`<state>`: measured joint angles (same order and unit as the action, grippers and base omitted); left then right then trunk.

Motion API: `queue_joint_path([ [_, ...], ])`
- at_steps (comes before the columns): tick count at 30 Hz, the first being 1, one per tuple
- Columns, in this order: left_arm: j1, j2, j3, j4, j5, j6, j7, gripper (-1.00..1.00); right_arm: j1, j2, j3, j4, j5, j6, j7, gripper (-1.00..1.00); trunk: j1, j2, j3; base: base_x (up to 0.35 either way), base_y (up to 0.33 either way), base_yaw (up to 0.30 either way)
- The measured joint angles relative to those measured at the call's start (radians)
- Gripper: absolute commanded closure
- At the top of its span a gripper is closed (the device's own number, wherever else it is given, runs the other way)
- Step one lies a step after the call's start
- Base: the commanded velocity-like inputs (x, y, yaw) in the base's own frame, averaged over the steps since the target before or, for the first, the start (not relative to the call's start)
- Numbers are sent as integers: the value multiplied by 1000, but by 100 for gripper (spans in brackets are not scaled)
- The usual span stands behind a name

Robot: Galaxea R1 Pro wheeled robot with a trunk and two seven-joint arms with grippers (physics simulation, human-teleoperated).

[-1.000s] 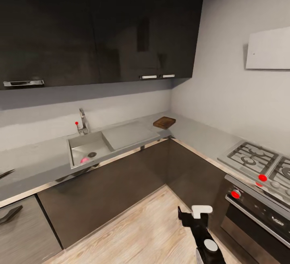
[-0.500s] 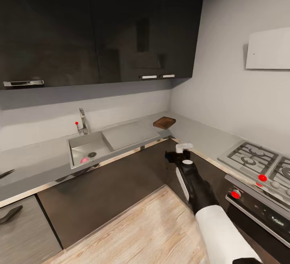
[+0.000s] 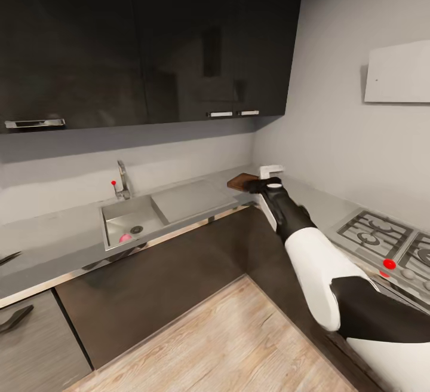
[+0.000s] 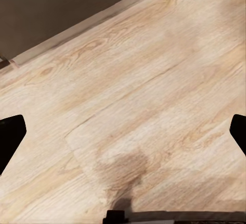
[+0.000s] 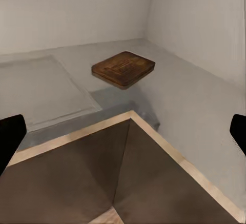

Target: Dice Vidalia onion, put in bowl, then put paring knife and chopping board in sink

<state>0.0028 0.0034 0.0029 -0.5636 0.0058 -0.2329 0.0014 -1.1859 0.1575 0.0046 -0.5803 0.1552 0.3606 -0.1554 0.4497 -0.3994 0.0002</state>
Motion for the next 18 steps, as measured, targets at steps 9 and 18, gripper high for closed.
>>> queue_joint_path([
  [9, 0, 0, 0, 2, 0, -2, -3, -100, -2, -103, -3, 307, -23, -370, 79, -100, 0, 0, 0, 0, 0, 0],
  [18, 0, 0, 0, 2, 0, -3, -5, -100, -3, -110, -4, 377, -89, -471, 73, -100, 0, 0, 0, 0, 0, 95],
])
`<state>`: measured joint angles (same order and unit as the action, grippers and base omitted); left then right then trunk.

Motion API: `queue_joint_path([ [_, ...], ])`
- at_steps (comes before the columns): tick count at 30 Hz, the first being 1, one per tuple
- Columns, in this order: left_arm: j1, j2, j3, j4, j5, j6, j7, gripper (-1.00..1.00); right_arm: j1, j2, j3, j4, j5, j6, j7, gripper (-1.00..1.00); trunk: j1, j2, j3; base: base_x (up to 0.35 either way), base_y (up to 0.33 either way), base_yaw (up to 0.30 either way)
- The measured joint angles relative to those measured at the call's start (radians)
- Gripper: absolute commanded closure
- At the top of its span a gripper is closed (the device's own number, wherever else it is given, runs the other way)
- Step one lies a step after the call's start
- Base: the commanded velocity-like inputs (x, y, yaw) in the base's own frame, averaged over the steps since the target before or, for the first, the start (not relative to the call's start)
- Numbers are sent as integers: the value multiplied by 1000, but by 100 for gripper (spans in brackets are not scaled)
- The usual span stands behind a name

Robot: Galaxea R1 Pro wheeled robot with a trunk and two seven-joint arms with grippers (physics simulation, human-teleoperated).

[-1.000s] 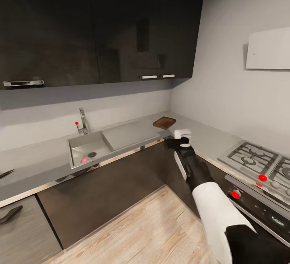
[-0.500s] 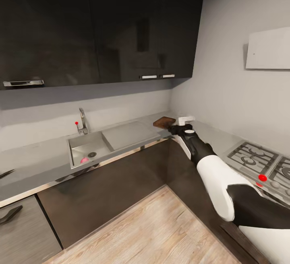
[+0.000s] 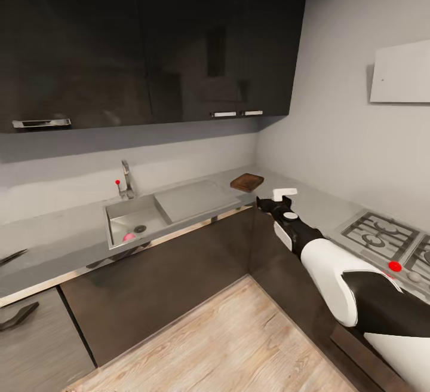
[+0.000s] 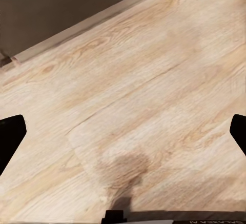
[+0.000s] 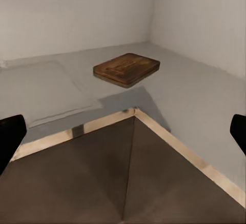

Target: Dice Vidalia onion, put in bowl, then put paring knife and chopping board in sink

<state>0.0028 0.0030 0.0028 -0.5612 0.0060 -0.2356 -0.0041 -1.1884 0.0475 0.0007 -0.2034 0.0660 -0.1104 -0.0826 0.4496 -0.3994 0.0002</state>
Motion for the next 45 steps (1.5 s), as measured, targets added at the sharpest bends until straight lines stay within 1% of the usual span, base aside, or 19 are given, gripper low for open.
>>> queue_joint_path([
  [1, 0, 0, 0, 0, 0, 0, 0, -100, 0, 0, 0, 1, -13, -1, -1, -100, 0, 0, 0, 0, 0, 248],
  [4, 0, 0, 0, 0, 0, 0, 0, -100, 0, 0, 0, 3, -35, -1, -2, -100, 0, 0, 0, 0, 0, 268],
  [8, 0, 0, 0, 0, -1, 0, 1, -100, 0, 0, 0, 4, -44, -2, -3, -100, 0, 0, 0, 0, 0, 279],
  [20, 0, 0, 0, 1, -2, 1, 4, -100, 0, -2, 0, 9, -46, -2, -3, -100, 0, 0, 0, 31, -15, 284],
  [32, 0, 0, 1, 12, -3, 1, 4, -100, 0, -2, 1, 12, -46, -2, -4, -100, 0, 0, 0, 235, -177, 284],
  [36, 0, 0, 1, 12, -3, 1, 4, -100, 0, -3, 0, 27, -45, -2, -7, -100, 0, 0, 0, 255, -194, 284],
  [43, 0, 0, 1, 13, -3, 1, 4, -100, 0, -3, -1, 33, -46, -3, -76, -100, 0, 0, 0, 255, -195, 284],
  [45, 0, 0, 1, 13, -3, 1, 4, -100, 0, -3, -1, 33, -46, -3, -82, -100, 0, 0, 0, 255, -198, 284],
])
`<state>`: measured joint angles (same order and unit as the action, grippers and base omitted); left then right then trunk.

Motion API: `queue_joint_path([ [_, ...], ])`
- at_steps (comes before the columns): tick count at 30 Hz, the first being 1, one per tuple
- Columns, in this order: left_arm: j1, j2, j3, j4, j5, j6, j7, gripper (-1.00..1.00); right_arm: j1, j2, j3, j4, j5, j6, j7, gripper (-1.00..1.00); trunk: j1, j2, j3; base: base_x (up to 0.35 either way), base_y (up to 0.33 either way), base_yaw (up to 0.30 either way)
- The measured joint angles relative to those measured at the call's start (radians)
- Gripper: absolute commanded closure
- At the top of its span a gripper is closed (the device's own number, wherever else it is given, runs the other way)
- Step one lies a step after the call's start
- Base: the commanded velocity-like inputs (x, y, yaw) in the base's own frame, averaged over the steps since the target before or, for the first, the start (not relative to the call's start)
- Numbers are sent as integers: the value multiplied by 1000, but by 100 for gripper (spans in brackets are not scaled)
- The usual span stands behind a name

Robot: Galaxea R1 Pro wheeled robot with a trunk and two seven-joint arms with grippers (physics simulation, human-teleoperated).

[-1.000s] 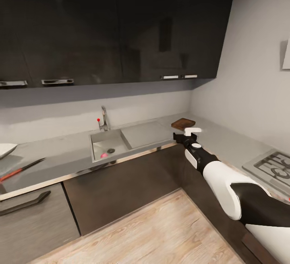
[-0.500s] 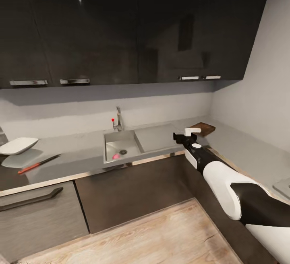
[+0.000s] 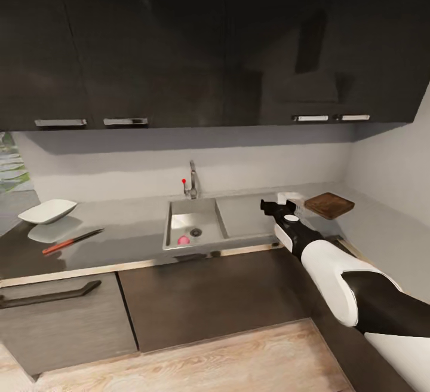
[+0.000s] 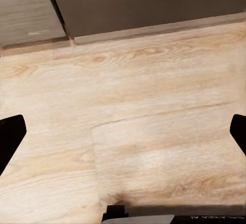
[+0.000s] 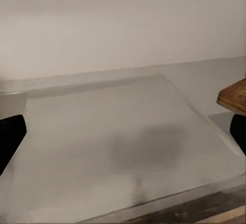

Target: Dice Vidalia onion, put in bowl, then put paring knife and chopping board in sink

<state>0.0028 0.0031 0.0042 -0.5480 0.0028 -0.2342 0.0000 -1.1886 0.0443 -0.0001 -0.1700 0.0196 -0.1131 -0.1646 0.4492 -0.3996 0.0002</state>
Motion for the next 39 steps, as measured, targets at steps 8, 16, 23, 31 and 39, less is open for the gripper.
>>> queue_joint_path([
  [8, 0, 0, 0, 1, 0, 0, 0, -100, 0, -1, 0, 1, 0, -1, -18, -100, 0, 0, 0, 239, -218, 284],
  [16, 0, -1, -1, 1, 0, 0, 0, -100, 0, -8, -1, 1, -4, -1, -100, -100, 0, 0, 0, 56, -273, 197],
  [23, 0, 0, -1, 0, 0, 0, 0, -100, 0, -10, 0, 2, -58, 0, -134, -100, 0, 0, 1, 3, -121, -75],
  [31, 0, 0, -1, 0, 0, 0, 0, -100, 0, -43, 0, 11, -67, 1, -152, -100, 0, 0, 7, 0, -5, -217],
  [39, 0, 0, -1, 0, 0, 0, 0, -100, 0, -46, 1, 30, -102, 4, -157, -100, 0, 0, 11, 0, 0, -134],
])
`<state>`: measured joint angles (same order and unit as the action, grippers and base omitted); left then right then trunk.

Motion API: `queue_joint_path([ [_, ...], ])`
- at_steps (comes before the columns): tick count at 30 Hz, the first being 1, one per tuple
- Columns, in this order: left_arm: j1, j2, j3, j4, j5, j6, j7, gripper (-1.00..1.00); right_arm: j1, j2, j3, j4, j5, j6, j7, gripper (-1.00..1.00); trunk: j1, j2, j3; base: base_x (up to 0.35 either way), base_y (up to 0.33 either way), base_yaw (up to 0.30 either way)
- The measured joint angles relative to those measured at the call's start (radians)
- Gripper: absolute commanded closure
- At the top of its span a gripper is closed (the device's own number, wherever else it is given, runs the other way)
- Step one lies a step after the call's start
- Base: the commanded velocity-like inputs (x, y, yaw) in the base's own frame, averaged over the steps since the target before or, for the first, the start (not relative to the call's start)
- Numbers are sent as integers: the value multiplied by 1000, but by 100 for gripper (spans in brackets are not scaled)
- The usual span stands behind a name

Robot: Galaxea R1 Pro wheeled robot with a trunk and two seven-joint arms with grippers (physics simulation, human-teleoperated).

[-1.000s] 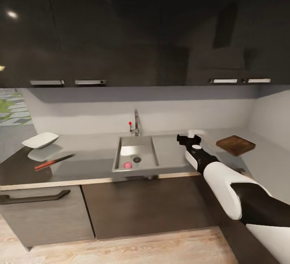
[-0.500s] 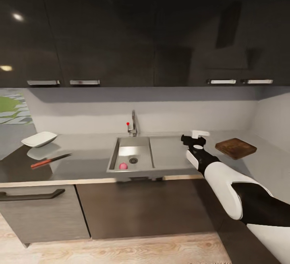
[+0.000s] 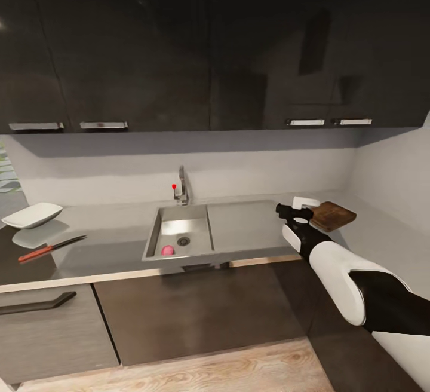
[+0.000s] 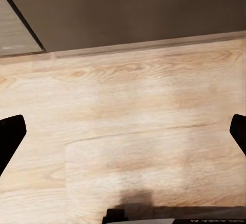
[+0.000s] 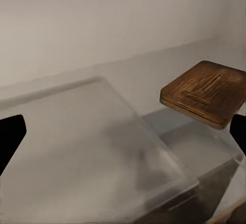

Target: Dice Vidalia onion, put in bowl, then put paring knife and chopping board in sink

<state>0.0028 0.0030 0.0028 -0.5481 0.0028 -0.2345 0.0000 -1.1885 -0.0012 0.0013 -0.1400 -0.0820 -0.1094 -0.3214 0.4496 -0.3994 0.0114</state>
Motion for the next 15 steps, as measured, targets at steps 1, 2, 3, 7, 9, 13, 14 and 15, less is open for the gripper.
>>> queue_joint_path([
  [1, 0, 0, 0, 0, 0, 0, 0, -100, 0, 1, 0, 1, -4, 0, -2, -100, 0, 0, 0, 0, 0, -23],
  [2, 0, 0, 0, 0, 0, 0, 0, -100, 0, 1, 0, 1, -5, 1, -4, -100, 0, 0, 0, 0, 0, -19],
  [3, 0, 0, 0, 0, 0, 0, 0, -100, 0, 2, 1, 1, -6, 1, -6, -100, 0, 0, 0, 0, 0, -12],
  [7, 0, 0, 0, 0, 0, -1, 0, -100, 0, 3, 1, 2, -10, 1, -18, -100, 0, 0, 0, 0, 0, -36],
  [9, 0, 0, 0, 1, 0, 0, 0, -100, 0, 4, 1, 2, -11, 1, -22, -100, 0, 0, 1, 0, 0, -141],
  [13, 0, 0, 1, 1, 1, 0, 0, -100, 0, 4, 1, 2, -12, 1, -25, -100, 0, 0, 2, 0, 5, -190],
  [14, 0, 0, 1, 1, 1, 0, 0, -100, 0, 4, 1, 2, -12, 1, -25, -100, 0, 0, 3, 0, 90, -215],
  [15, 0, 0, 1, 1, 1, 0, 0, -100, 0, 4, 1, 2, -12, 1, -25, -100, 0, 0, 3, 0, 146, -219],
])
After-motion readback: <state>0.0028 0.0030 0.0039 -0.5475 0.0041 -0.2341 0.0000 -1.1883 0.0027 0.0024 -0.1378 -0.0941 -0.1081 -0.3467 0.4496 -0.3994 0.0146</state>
